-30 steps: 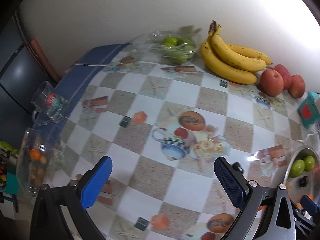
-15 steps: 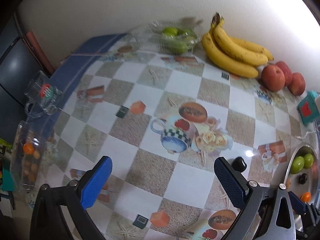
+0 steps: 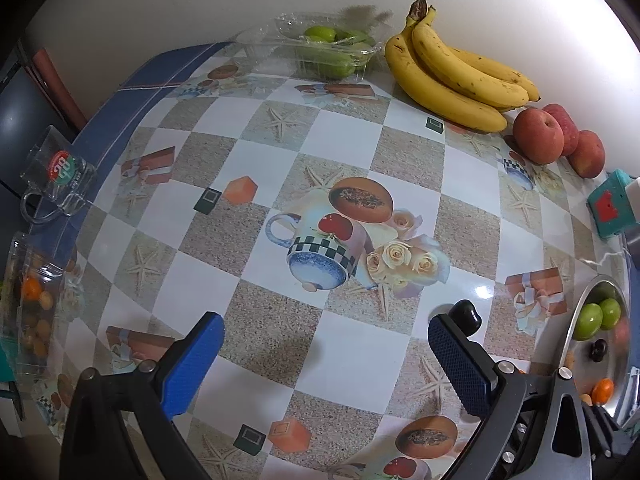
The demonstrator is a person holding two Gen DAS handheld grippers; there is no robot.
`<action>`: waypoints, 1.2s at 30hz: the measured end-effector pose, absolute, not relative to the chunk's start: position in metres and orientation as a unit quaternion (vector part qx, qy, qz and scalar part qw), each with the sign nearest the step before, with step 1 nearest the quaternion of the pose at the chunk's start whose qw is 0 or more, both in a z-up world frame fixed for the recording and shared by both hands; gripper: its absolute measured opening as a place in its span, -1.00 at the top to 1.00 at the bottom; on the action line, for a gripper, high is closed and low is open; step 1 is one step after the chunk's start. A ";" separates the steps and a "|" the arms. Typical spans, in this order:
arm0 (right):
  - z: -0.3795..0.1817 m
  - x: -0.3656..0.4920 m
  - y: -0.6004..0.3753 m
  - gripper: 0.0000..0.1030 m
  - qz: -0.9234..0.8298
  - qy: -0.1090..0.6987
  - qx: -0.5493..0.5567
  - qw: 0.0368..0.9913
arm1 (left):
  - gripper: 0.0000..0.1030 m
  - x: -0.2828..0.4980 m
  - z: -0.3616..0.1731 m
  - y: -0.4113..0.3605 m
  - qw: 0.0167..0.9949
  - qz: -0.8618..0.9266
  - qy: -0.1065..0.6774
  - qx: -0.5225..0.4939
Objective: Organize fruits
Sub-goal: 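Move the left tool toward the black plum while the right tool grasps the last mandarin orange, then close the left tool on the black plum while the right tool holds the orange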
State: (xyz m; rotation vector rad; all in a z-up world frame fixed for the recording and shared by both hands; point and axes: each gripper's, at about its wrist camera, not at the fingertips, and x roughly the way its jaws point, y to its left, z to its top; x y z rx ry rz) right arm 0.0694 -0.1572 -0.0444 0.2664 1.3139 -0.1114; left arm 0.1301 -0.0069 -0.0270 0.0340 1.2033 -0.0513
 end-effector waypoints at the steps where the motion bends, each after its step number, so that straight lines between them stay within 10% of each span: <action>1: -0.046 0.069 -0.157 -0.08 -0.052 0.611 0.122 0.781 | -1.00 0.130 -0.028 -0.007 0.823 -0.025 0.567 0.015; 26: -0.076 0.076 -0.148 -0.07 -0.059 0.635 0.114 0.762 | -1.00 0.132 -0.069 -0.015 0.784 -0.032 0.619 -0.010; 36: -0.073 0.075 -0.154 0.24 -0.059 0.632 0.116 0.764 | -1.00 0.137 -0.064 -0.009 0.786 -0.033 0.617 -0.019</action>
